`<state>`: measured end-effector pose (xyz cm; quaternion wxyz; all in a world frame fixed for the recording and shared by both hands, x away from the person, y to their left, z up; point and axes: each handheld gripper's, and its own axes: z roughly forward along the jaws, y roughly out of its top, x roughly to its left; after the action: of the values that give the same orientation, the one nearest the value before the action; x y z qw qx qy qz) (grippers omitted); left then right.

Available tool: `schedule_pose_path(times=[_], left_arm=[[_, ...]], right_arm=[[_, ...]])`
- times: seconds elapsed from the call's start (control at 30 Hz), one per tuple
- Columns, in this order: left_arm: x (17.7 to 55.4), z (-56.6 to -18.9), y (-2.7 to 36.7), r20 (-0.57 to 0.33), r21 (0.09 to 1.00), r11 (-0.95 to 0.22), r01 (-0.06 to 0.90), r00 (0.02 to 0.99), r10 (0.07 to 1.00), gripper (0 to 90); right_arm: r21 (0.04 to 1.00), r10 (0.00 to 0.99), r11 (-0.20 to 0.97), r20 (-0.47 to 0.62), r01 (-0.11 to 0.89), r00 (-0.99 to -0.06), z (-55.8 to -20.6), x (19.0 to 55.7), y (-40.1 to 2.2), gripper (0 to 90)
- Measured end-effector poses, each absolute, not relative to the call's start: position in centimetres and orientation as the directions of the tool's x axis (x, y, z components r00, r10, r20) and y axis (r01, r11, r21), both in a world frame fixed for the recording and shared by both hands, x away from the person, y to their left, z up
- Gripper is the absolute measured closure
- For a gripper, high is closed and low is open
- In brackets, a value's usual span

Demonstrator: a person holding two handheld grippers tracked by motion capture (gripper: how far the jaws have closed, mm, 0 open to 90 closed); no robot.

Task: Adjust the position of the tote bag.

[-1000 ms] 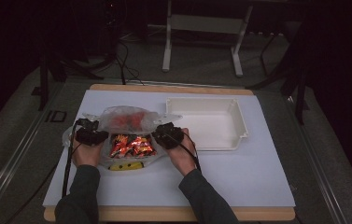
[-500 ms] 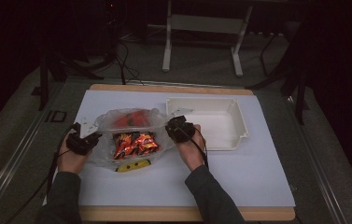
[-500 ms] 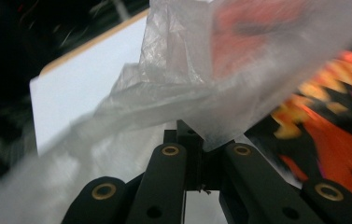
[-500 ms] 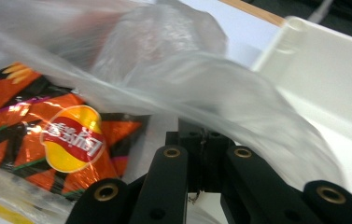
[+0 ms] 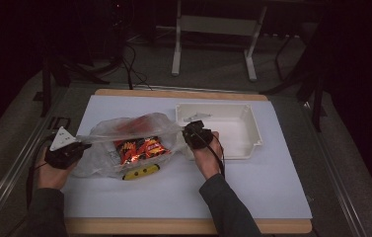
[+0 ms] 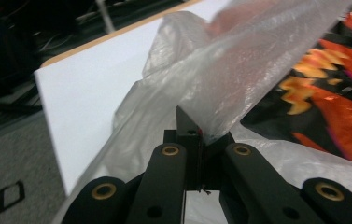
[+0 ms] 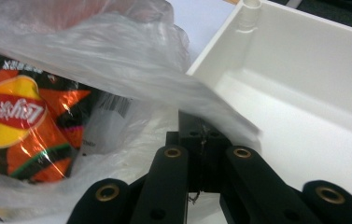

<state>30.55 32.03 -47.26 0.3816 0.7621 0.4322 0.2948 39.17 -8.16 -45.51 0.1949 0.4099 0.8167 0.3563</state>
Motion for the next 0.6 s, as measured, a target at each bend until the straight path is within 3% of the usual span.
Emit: schedule_pose_path(times=[0.13,0.33,0.53,0.6], left_arm=[[31.2,-47.3,32.3,0.088,0.847,-0.261,0.463,0.362,0.928,88.2],[31.1,-46.4,31.3,0.053,0.866,-0.265,0.424,0.449,0.892,77.9],[30.7,-45.7,29.9,0.101,0.856,-0.318,0.407,0.472,0.876,65.9],[30.5,-45.5,29.5,0.118,0.856,-0.336,0.393,0.484,0.867,62.8]], right_arm=[[0.743,0.805,0.413,-0.026,0.527,-0.593,-45.4,38.8,-8.3,90.0],[0.750,0.724,0.470,-0.025,0.466,-0.689,-45.4,38.3,-7.9,88.5],[0.775,0.680,0.493,-0.060,0.395,-0.731,-45.0,37.6,-7.1,67.7],[0.785,0.673,0.493,-0.072,0.375,-0.736,-44.7,37.4,-6.9,65.3]])
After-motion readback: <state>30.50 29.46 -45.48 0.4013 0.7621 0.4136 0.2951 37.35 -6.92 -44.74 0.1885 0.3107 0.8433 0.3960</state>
